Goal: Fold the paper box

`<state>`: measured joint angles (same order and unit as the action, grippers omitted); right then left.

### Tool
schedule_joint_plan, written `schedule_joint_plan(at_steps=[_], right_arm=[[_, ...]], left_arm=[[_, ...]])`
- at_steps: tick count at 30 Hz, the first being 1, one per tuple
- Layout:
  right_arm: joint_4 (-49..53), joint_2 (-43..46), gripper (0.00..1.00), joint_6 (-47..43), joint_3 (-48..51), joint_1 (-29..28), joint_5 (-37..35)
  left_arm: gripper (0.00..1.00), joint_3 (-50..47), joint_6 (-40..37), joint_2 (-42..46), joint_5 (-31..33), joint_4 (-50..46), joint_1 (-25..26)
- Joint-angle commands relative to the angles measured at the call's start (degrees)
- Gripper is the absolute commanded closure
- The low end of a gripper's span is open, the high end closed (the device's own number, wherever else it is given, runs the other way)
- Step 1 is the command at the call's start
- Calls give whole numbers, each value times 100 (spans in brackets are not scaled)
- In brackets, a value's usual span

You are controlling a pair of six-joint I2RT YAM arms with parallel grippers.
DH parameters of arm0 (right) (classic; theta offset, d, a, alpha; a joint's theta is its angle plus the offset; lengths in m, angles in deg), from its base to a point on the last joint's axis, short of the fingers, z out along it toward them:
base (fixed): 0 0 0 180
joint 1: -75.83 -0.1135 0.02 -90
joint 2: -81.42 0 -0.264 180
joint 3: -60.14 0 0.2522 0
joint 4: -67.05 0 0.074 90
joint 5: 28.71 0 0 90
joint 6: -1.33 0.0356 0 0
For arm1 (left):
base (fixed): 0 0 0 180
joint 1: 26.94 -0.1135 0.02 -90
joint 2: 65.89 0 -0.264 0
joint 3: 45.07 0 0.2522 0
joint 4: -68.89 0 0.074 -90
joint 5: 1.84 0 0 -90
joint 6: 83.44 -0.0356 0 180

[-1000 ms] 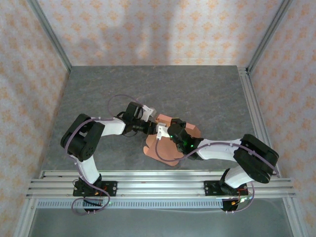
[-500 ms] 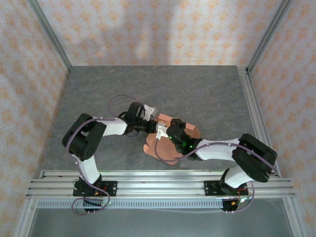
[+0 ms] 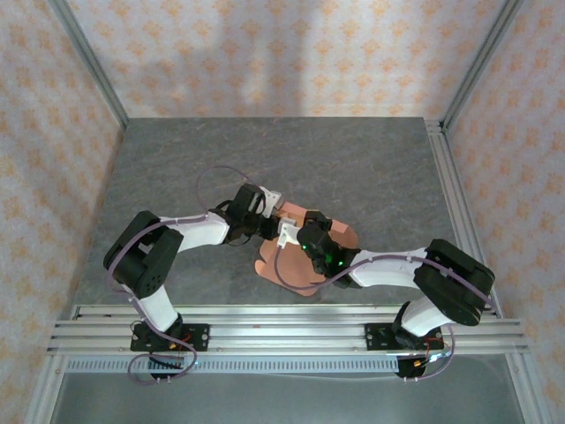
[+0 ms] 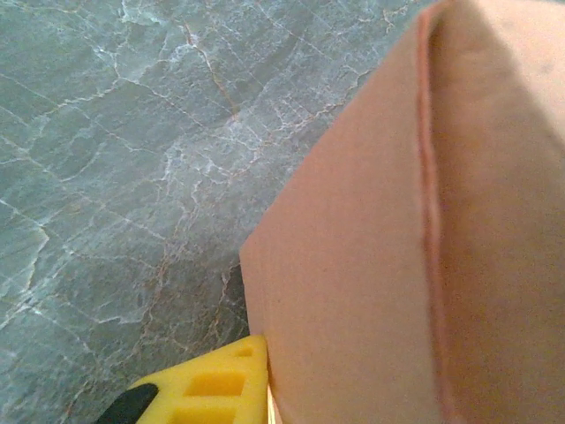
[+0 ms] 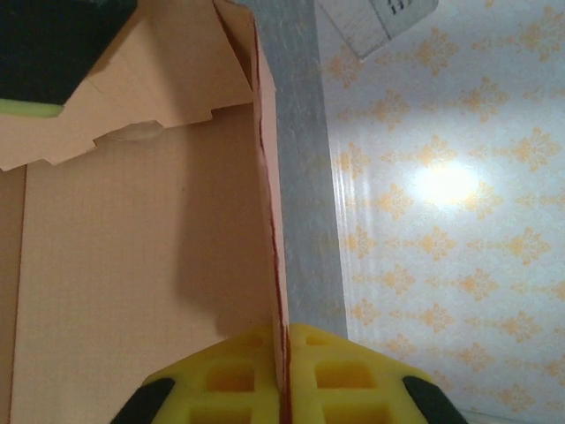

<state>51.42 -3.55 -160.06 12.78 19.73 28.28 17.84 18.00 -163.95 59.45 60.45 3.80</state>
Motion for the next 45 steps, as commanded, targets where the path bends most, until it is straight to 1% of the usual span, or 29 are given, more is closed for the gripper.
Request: schedule_joint_plan(at_steps=[1,2,6,8,12,14,15,20,22,24,27,29,31,32,33,35,37,40,45], right_arm=[[-102,153,82,439,3,-94,41],[-88,193,78,551,4,-89,59],[165,521,60,1091,4,-99,200],[466,770,51,1461,-12,-110,331],[1234,1316,28,2377,-199,-164,669],[1588,1581,20,2802,-356,-186,834],[1705,1678,17,3053,-436,-193,864],[2001,2296,14,4013,-829,-174,808],[2082,2420,14,4637,-990,-66,928],[2325,2462,14,5607,-1195,244,1290],[2793,2327,17,6918,-1481,826,1855],[3109,2163,20,7569,-1667,1245,2423],[3435,1936,23,8221,-1883,1730,3214],[3550,1781,23,8554,-1976,2078,3908],[3522,1747,24,8765,-1991,2297,4406],[3418,1229,24,9248,-2101,2770,5718],[3594,743,26,9375,-2361,2994,6650],[4031,146,27,9146,-2754,3072,7403],[4142,-475,31,8976,-2930,3078,7864]], left_arm=[[88,274,-157,183,487,-141,53],[91,314,-224,158,498,-193,66],[92,280,-444,200,632,-195,74],[92,346,-533,200,775,-358,75],[92,428,-650,190,1055,-564,73],[92,463,-688,183,1186,-637,74],[92,469,-717,184,1237,-661,81],[92,296,-890,285,1594,-506,83],[92,180,-946,363,1726,-393,89],[92,65,-1001,417,1827,-260,88],[91,-131,-1072,487,1893,16,100],[91,-277,-1116,549,1952,235,147],[91,-358,-1168,585,1957,356,188],[91,-362,-1207,590,1967,353,210],[90,-371,-1222,590,1982,356,220],[90,-371,-1259,537,1977,373,247],[90,-351,-1276,485,1957,364,265],[90,-339,-1288,422,1879,411,299],[88,-285,-1280,312,1763,408,310]])
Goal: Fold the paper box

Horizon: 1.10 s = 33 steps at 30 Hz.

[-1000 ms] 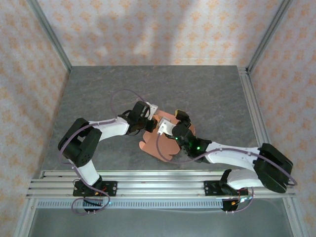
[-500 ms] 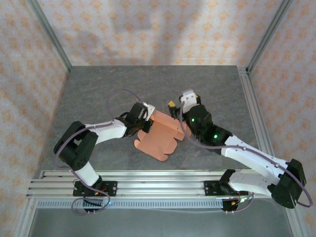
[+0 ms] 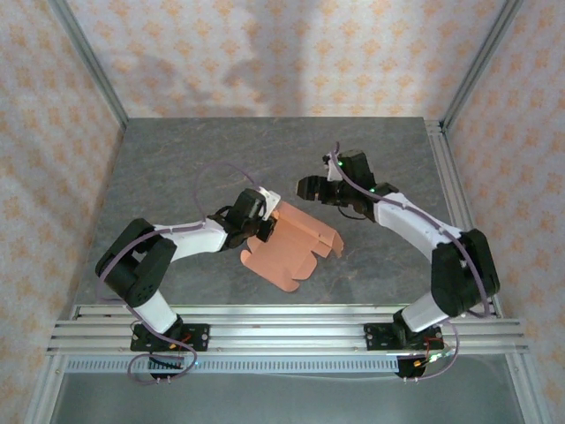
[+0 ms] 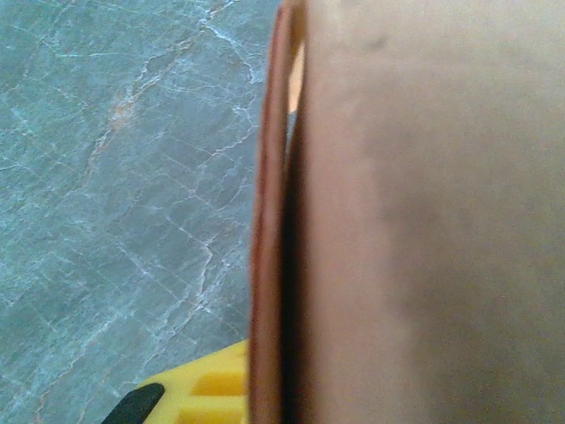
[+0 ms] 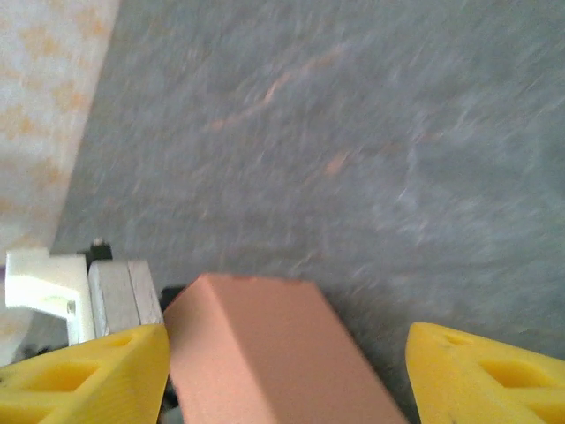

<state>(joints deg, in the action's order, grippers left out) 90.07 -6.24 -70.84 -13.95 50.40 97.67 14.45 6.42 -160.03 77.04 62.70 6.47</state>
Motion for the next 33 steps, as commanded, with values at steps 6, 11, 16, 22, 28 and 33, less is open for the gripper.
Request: schedule_joint_plan(at_steps=[6,11,16,22,28,33], right_arm=[[776,-831,38,-510,-464,7,1267],[870,-1082,41,-681,-478,12,1407],[1005,-1300,44,-758,-457,10,1072],[1021,-1291,46,-741,-399,11,866],[1187,-1362,48,-663,-474,12,752],[1188,-1346,48,-606,-521,9,808]], left_arm=[[88,158,-72,-260,1,100,45],[88,232,14,-437,-57,160,52],[85,294,168,-544,-116,209,43],[74,161,299,-489,-110,533,43],[70,56,459,-435,-86,881,44],[78,73,556,-547,-94,956,45]])
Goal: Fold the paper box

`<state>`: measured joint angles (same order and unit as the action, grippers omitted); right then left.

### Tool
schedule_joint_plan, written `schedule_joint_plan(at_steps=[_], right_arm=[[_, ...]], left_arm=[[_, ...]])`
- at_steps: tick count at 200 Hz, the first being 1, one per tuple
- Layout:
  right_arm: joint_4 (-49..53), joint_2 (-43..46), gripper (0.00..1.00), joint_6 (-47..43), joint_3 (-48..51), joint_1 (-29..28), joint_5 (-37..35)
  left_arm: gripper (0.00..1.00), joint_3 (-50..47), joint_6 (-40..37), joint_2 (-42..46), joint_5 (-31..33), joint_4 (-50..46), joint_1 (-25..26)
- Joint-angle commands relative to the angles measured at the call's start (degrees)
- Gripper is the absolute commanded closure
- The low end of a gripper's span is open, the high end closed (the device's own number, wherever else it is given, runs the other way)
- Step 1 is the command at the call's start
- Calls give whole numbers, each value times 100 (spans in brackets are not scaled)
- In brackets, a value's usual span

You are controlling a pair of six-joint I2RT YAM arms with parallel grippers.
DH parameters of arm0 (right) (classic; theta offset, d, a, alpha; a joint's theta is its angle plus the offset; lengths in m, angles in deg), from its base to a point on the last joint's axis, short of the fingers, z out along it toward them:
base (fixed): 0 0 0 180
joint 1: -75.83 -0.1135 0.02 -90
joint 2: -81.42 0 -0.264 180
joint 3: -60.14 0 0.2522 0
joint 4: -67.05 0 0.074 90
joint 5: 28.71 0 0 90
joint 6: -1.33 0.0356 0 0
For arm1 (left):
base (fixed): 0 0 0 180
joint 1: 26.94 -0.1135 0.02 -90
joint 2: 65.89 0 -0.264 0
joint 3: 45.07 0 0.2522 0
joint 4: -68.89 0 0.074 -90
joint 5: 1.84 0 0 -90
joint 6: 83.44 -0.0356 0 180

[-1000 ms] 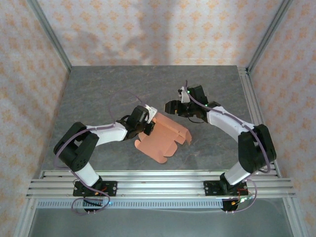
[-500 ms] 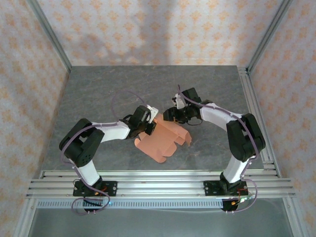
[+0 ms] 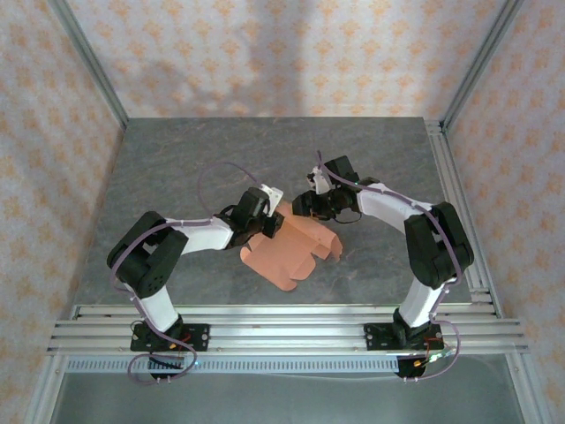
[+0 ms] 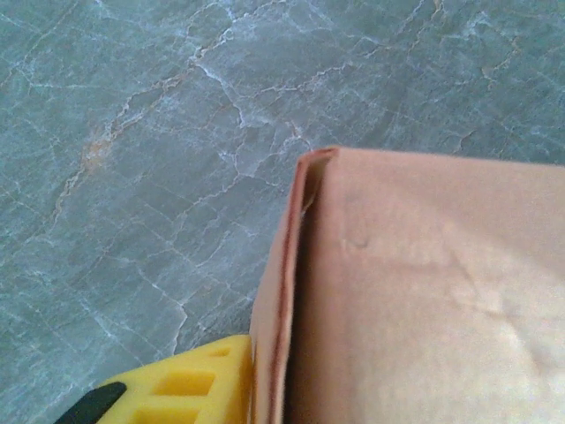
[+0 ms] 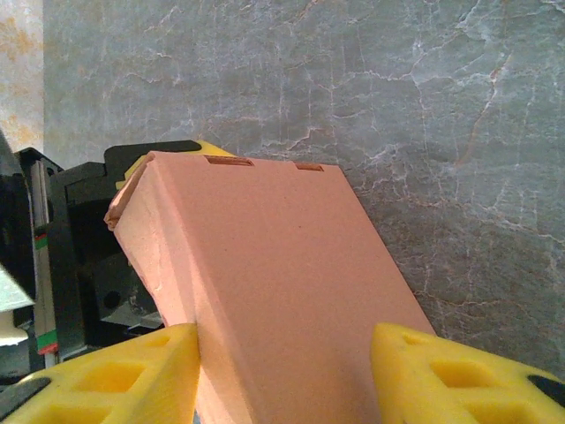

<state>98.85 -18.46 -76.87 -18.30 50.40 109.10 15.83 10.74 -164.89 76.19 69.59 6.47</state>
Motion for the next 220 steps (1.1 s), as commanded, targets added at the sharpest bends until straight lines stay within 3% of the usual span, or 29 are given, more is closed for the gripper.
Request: schedule_joint_plan(at_steps=[1,29,85,112,148,220], right_arm=[[300,-112,48,7,-87,4,-327],[279,-76,48,33,-73,12,-334],[-60,96,48,187,34,6,-270],[-82,83,48,173,18,9,-286],[-114,35,48,182,108,5,-381],[-90,64,49,299,184,8,-456]], left_arm=[[80,-71,141,-78,9,277,45],[88,-84,159,-115,47,264,43],[90,-121,109,-92,78,276,43],[80,-82,73,-185,67,200,43],[67,-644,428,-53,164,1152,43],[66,-1299,522,97,151,2530,35]])
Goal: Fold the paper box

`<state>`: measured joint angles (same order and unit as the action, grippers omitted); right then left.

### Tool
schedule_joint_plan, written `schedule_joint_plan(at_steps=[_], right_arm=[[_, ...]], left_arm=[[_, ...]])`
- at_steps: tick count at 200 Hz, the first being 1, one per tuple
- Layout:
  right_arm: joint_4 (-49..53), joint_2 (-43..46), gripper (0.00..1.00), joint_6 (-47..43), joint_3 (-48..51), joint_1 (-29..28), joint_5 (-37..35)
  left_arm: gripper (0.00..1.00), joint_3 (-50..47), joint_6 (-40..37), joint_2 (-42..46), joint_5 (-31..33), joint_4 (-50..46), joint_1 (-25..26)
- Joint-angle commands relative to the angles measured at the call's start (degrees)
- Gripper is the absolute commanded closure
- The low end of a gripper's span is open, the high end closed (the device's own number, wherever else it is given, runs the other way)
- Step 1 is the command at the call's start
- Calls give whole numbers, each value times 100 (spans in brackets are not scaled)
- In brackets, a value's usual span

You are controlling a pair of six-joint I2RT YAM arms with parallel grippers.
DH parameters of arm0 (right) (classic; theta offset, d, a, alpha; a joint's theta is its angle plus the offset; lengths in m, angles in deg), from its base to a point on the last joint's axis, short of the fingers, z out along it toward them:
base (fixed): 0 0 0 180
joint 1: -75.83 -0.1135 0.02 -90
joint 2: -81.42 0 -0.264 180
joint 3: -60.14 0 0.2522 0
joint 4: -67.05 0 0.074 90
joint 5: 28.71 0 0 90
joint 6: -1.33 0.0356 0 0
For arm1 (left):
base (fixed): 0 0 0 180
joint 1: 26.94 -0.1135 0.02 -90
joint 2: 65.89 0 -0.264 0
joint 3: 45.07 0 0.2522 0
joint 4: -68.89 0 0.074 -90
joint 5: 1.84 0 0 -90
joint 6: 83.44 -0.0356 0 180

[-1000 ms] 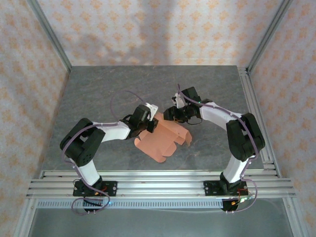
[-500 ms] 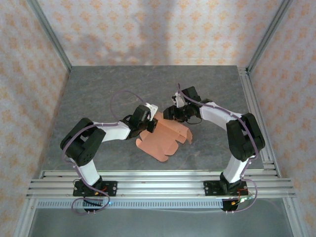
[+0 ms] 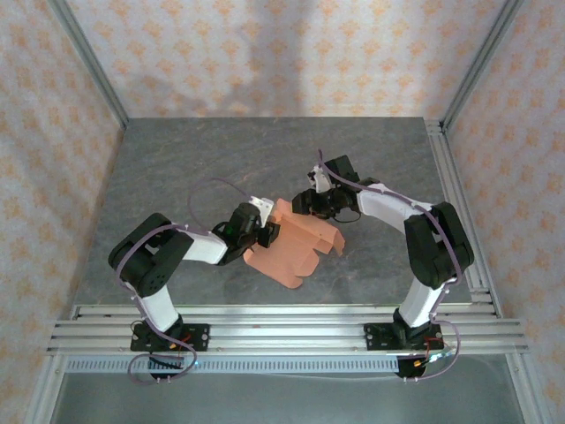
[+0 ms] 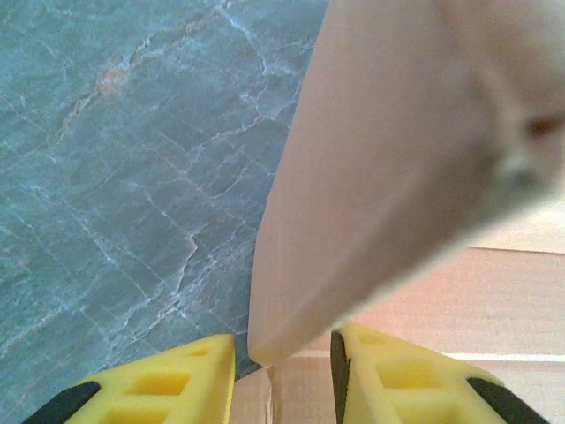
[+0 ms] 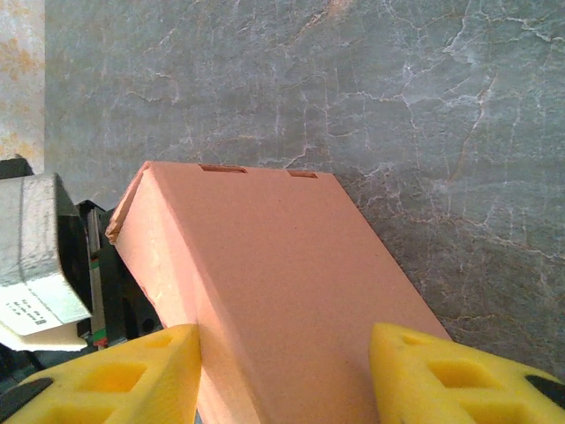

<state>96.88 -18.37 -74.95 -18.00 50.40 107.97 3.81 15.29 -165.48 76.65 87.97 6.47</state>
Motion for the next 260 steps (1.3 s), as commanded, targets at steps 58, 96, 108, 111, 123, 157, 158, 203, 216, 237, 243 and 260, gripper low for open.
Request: schedule_joint_plan(at_steps=[58,96,108,111,123,157,158,203,216,237,243,260], right_arm=[[239,49,49,172,132,12,-510],[260,41,49,229,103,5,-471],[258,47,49,248,90,11,-456],[266,55,49,254,96,7,-453],[260,74,49,255,100,10,-445],[280,101,49,296,132,6,-466],[281,105,49,297,130,5,-466],[328,105,49,374,89,-39,-499],[355,125,49,377,45,-73,-544],[374,143,49,388,5,-104,-598],[371,149,49,397,8,-111,-606],[374,213,49,404,4,-135,-603]], left_arm=[[71,-219,170,16,69,1207,-21],[77,-144,173,-83,-53,1304,-49],[77,-111,186,-128,-71,1312,-54],[77,-110,190,-137,-77,1325,-49],[78,-110,207,-181,-80,1373,-71],[78,-135,211,-224,-209,1500,-130],[78,-136,214,-230,-206,1503,-127],[77,54,103,-347,-496,1459,-176],[78,75,85,-355,-554,1431,-199],[83,76,84,-364,-649,1443,-233],[84,92,79,-362,-673,1430,-234],[89,101,54,-336,-708,1428,-241]])
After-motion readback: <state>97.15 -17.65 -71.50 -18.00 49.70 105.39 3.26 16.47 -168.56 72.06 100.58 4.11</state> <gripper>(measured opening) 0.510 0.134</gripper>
